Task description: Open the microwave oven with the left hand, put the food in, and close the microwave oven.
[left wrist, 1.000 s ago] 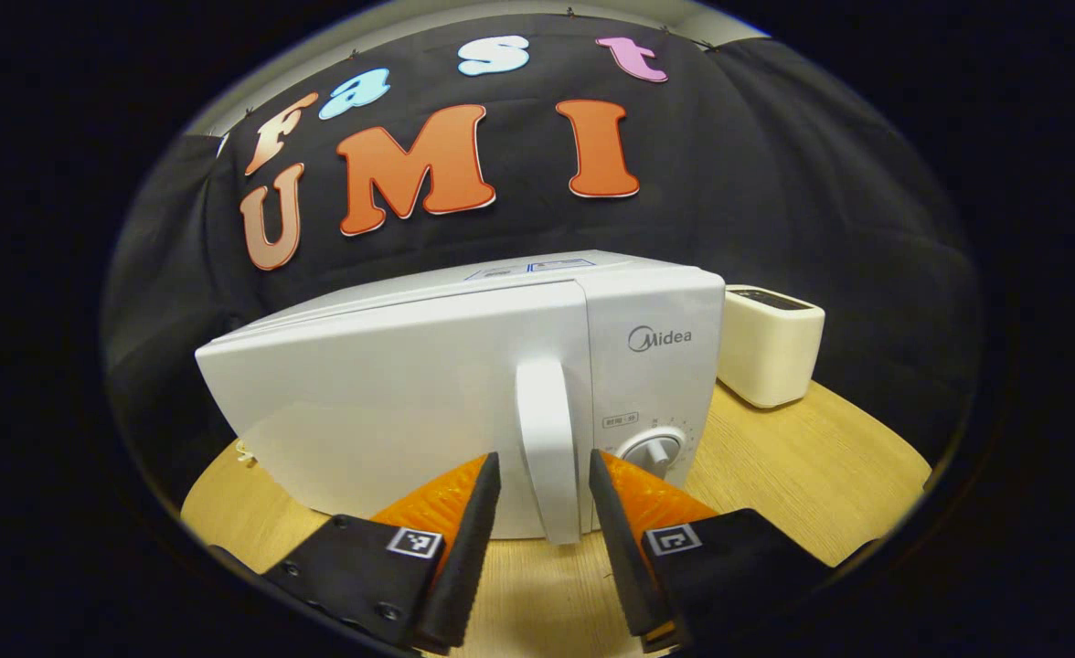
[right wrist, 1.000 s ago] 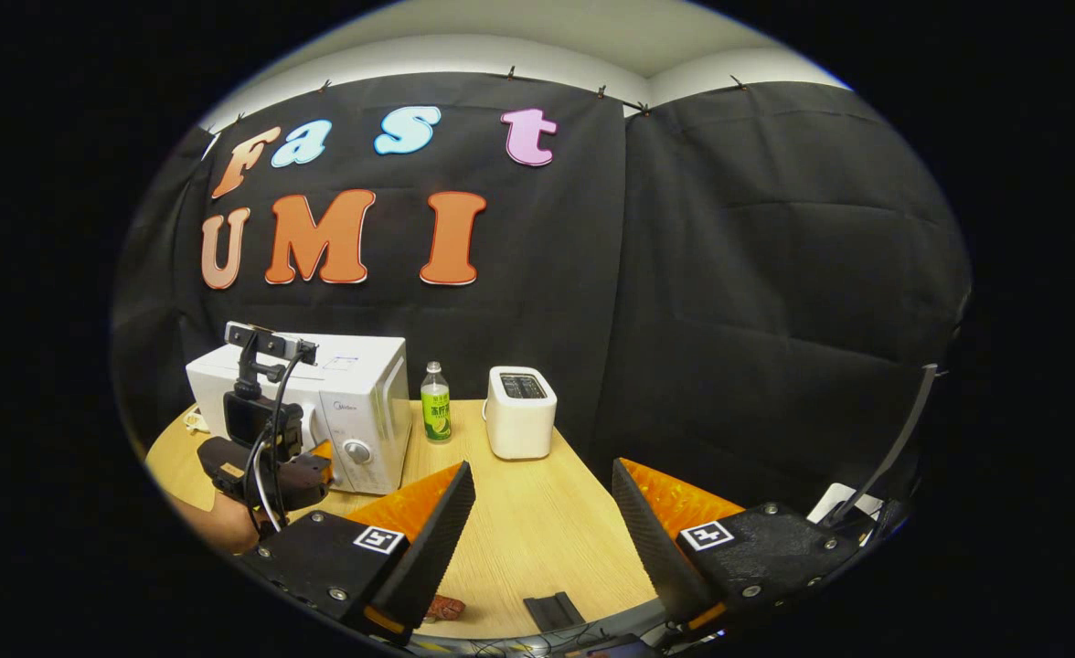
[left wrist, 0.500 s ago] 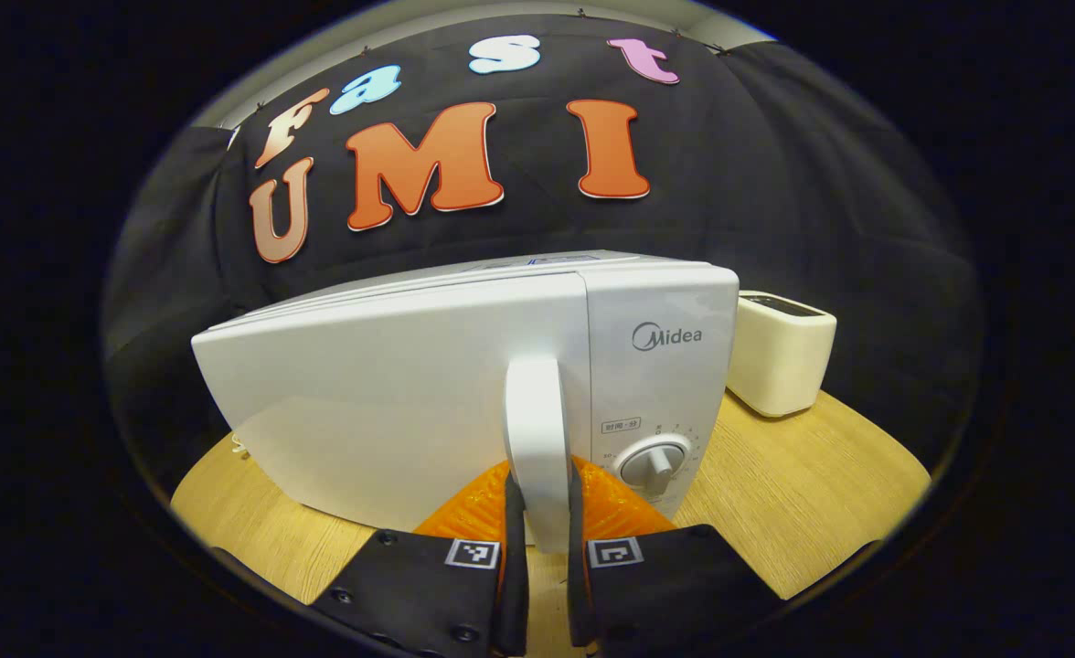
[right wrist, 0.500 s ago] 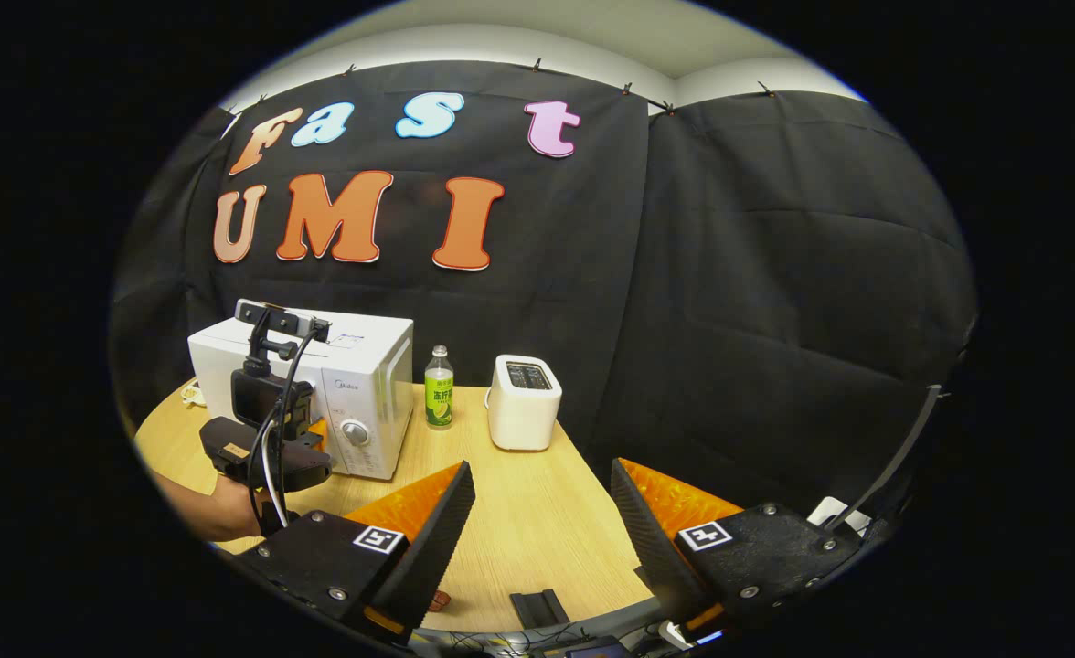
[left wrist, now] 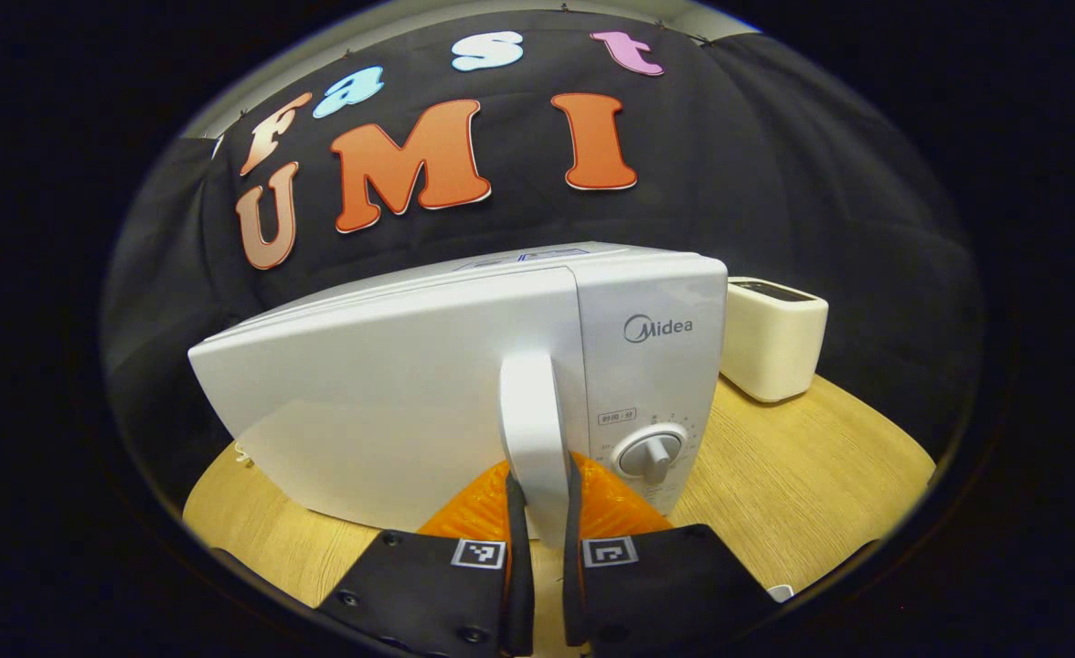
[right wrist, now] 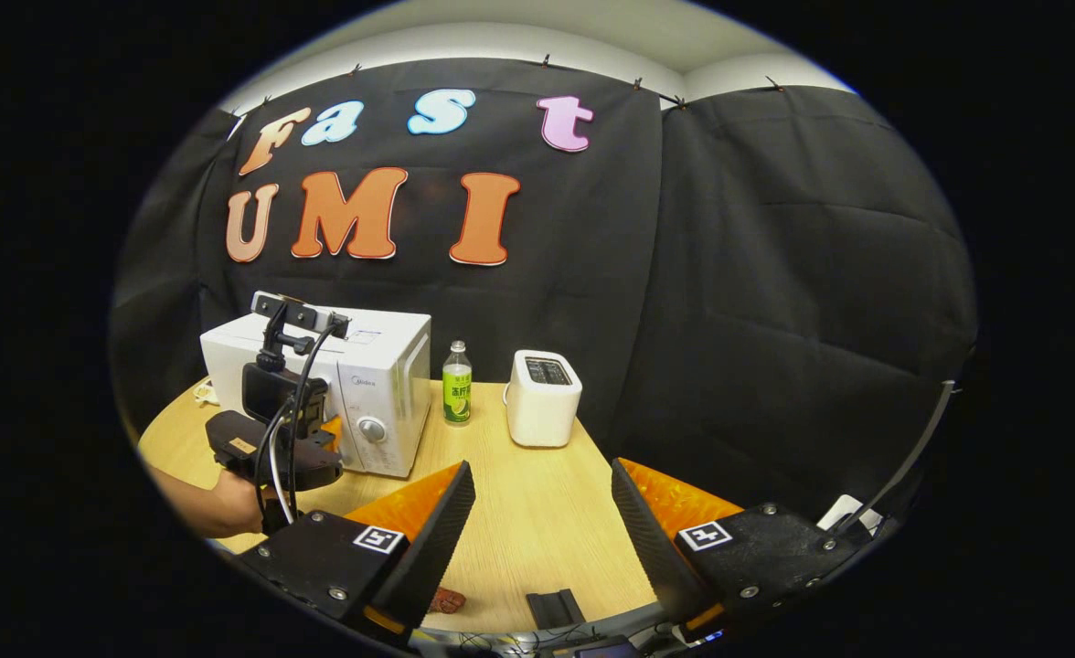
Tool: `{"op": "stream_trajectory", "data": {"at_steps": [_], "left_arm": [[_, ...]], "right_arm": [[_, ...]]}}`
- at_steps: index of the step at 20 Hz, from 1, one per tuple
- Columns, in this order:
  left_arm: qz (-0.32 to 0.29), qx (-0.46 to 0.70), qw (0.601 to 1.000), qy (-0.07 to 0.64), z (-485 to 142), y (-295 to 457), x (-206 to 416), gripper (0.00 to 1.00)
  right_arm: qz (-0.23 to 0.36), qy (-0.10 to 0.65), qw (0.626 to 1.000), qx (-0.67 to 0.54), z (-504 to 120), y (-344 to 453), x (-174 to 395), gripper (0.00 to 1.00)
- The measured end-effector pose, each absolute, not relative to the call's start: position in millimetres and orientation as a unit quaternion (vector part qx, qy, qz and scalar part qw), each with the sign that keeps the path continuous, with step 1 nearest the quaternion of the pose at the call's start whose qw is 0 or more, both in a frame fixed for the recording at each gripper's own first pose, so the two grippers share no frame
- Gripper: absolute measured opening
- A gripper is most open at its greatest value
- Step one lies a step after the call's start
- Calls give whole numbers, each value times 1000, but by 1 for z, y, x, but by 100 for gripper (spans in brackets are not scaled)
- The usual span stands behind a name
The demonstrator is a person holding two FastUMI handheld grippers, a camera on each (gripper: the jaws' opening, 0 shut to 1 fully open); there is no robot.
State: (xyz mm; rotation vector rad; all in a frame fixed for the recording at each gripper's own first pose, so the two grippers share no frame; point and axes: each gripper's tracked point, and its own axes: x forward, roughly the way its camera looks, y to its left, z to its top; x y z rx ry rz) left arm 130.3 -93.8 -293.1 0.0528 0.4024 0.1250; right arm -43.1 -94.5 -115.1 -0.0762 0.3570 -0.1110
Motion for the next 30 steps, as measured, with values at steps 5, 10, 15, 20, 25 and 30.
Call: {"op": "stream_trajectory", "data": {"at_steps": [5, 10, 15, 20, 25, 30], "left_arm": [[32, 68, 982, 174, -288, -92, 86, 14], [38, 73, 981, 174, -285, -73, 27, 14], [61, 76, 973, 209, -285, -37, -36, 14], [169, 93, 948, 252, -286, 41, -109, 14], [170, 63, 947, 266, -291, 77, -138, 13], [118, 64, 954, 268, -292, 100, -150, 15]], "right_arm": [[-39, 186, 981, -28, -126, -85, -42, 94], [3, 208, 978, 6, -143, -54, -37, 94], [49, 218, 975, 15, -163, -32, -29, 94], [91, 242, 965, 37, -195, -15, -22, 94], [95, 279, 954, 45, -221, -4, -21, 94], [43, 286, 957, 23, -224, -2, -18, 94]]}}
